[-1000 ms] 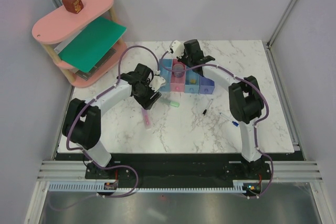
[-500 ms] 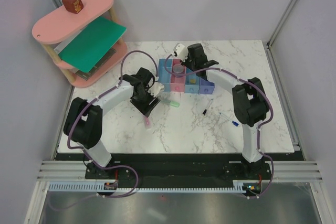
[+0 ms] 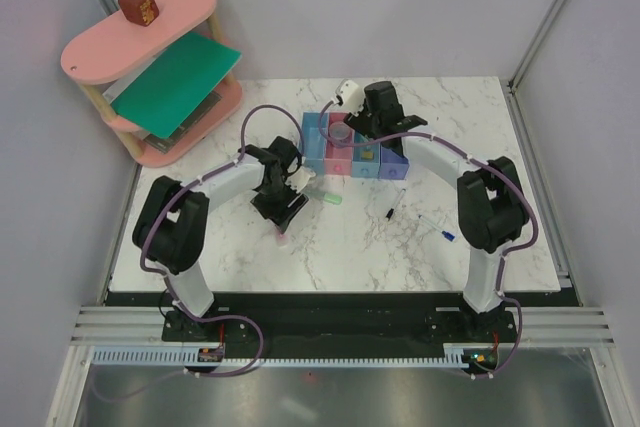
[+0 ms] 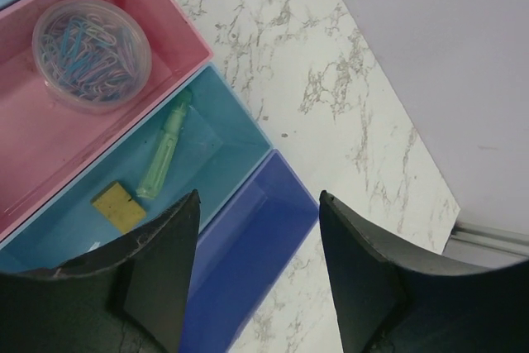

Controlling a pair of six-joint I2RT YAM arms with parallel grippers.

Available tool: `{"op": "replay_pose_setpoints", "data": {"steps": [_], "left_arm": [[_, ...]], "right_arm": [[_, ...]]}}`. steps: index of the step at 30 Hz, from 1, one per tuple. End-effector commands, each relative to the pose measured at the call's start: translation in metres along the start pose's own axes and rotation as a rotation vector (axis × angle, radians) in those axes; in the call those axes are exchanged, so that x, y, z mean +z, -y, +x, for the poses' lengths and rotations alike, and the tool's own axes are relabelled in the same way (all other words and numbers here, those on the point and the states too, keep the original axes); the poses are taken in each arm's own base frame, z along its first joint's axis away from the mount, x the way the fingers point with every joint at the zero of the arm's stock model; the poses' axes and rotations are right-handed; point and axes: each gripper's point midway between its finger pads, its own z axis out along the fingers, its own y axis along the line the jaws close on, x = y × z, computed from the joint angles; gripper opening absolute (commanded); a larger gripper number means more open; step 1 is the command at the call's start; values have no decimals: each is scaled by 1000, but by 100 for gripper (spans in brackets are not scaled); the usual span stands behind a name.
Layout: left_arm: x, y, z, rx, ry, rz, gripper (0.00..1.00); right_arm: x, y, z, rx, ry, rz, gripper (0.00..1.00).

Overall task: Sort the stationery into containers
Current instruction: Place the pen in the storage box, then pick up the pen from the center of the board.

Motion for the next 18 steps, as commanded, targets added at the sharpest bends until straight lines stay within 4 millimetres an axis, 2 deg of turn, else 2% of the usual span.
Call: {"op": "replay_pose_setpoints", "data": {"steps": [1,7,13,18], "left_arm": [[6,2,6,-62,-37,-3,70],[15,6,2,-88,-53,25,70],[21,6,-3,-99,-61,33,69],[24,6,-3,-94,-71,25,58]], "right_arm": [[-31,26,-24,30,69,50,68],[-54,34,-40,56,121,37,69],[-71,38,-46,63,144,31,70],[-78,35,-42,63,140,13,70]]}}
